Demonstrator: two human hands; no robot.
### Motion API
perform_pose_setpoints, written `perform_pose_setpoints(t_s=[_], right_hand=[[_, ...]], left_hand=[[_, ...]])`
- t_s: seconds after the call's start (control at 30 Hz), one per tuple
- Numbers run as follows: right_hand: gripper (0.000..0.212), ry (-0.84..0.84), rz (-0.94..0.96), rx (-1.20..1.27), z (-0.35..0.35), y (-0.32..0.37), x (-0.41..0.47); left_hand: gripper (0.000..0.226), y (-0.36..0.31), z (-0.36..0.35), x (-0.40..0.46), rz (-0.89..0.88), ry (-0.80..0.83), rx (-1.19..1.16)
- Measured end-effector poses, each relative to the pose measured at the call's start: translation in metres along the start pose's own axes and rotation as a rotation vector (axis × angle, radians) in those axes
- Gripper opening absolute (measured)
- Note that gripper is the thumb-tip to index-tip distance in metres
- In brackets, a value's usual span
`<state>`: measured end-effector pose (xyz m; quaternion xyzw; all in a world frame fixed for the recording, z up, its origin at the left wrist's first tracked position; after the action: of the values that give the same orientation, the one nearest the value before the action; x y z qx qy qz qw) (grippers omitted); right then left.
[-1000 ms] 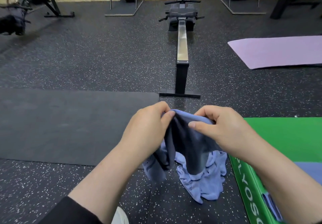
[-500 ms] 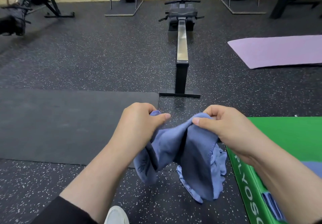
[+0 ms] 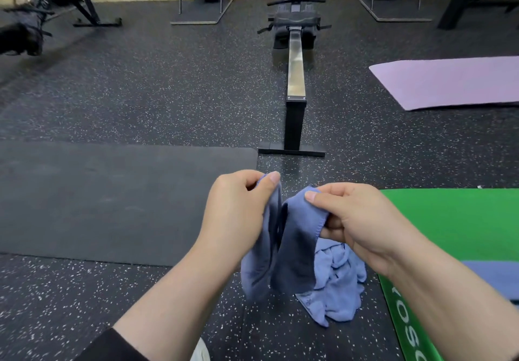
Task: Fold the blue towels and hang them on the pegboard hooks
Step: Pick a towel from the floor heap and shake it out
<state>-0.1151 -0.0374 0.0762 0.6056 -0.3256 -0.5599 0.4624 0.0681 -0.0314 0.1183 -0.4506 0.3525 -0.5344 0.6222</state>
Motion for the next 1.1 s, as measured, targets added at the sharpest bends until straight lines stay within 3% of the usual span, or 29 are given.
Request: perform_pose_setpoints(t_s=[0.27, 0.47, 0.6, 0.73, 0.83, 0.9, 1.0, 1.1], right_hand=[[0.034, 0.127, 0.001, 0.245, -0.022, 0.008, -0.005], [0.034, 0.221, -0.012, 0.329, -0.035, 0.008, -0.008], [0.024, 0.185, -0.013, 0.42, -0.031, 0.006, -0.005], [0.017, 0.01, 0.031, 0.124, -0.007, 0.002, 0.003], [0.031, -0.04, 0.103, -0.142, 0.0, 0.01, 0.004], [0.036, -0.073, 0.234, -0.463, 0.001, 0.027, 0.0], [0.034, -0.035, 0.392, -0.729, -0.008, 0.05, -0.011], [0.034, 0.012, 0.469, -0.789, -0.014, 0.06, -0.021]], left_hand=[[0.012, -0.002, -0.018, -0.009, 0.029, 0.043, -0.026], [0.012, -0.013, -0.018, -0.015, -0.059, -0.017, 0.034], [0.016, -0.021, -0.038, -0.021, -0.169, 0.124, 0.166], [0.032, -0.025, -0.049, -0.029, -0.154, 0.285, 0.195], [0.025, -0.026, -0.026, -0.02, -0.129, 0.158, 0.102], [0.021, -0.024, -0.012, -0.011, -0.157, 0.103, 0.085], [0.036, -0.017, -0.021, -0.006, -0.18, 0.277, 0.221], [0.025, -0.01, -0.036, -0.012, -0.176, 0.449, 0.245]])
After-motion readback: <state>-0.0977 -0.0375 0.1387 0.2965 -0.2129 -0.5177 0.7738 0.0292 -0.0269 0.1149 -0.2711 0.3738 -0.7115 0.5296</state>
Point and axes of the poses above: each hand's wrist, its own x-axis towards the middle knuckle, its own z-axis out of the back of the hand, y = z × x, the point moved 9 cm from there along x, towards the middle knuckle, and after that the axes turned 6 degrees about -x, right-handed, at the moved point
